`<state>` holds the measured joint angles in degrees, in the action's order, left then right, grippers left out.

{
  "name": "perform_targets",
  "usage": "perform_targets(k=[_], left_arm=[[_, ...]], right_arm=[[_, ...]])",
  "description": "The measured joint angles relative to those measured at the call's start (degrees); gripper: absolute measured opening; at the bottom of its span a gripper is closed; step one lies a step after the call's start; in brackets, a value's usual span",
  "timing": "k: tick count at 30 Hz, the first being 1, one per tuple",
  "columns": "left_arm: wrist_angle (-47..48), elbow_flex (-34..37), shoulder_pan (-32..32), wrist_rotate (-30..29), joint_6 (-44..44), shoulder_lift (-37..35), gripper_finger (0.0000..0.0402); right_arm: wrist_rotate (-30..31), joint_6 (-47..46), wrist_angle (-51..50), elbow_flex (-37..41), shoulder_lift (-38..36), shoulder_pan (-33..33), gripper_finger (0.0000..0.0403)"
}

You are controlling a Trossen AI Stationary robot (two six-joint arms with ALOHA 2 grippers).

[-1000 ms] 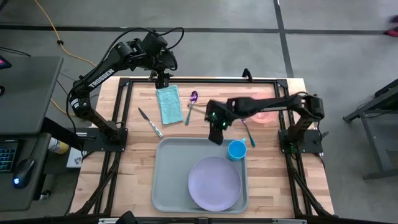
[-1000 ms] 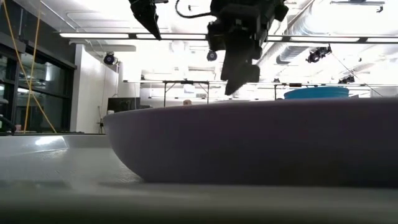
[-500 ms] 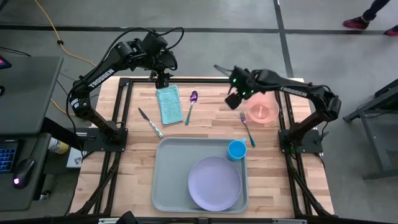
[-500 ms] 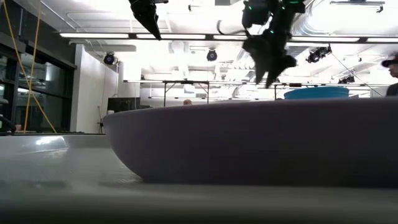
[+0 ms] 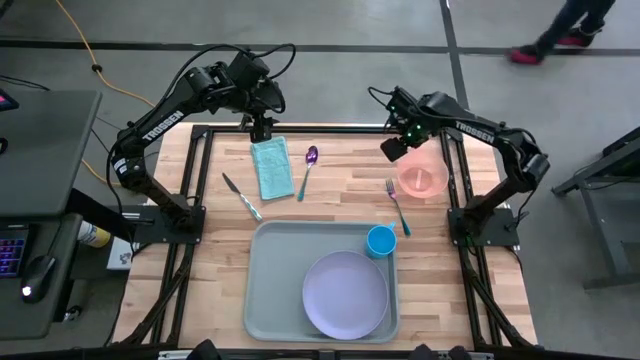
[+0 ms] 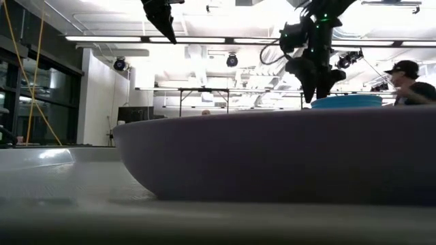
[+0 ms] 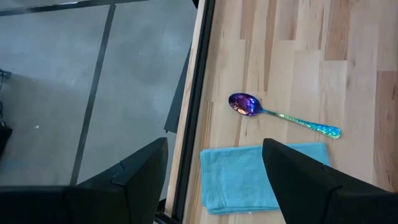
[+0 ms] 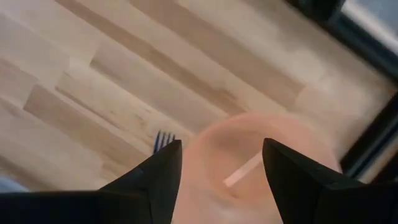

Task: Set up tray
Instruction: Put the orange bowl on top of the purple plate on the gray tray

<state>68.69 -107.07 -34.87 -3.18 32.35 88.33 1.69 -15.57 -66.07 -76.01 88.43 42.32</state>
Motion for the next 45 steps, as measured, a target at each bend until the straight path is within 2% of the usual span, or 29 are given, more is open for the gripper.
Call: perform_targets(k=[4,11,19,27,45], left_arm=[[0.00,0.00,0.00,-0.02,-0.65,0.00,0.0294],[0.12,0.00,0.00,-0.02,-0.70,0.00,0.0294],[0.57,0.00,0.00,-0.04,-0.71,0.00,0.0294],[0.52,0.00,0.00,-0.04,-1.42,0.00,0.0294],[1.74,0.00,-0.02,-2.27,-1.04,0.00,0.0294]], right_arm=[[-3.28,-0.43,-0.33,0.00,2.44,0.81,0.0202],[-3.73,-0.82,-0.32,0.00,6.16,0.79,0.0202],[-3.22,-2.77,-2.78,0.00,7.24,0.77,0.0202],[-1.68,-10.80,-3.73,0.00,7.24,-0.51,0.0202],[4.39,-25.94,-5.13,0.00,7.24,-7.76,0.0202]])
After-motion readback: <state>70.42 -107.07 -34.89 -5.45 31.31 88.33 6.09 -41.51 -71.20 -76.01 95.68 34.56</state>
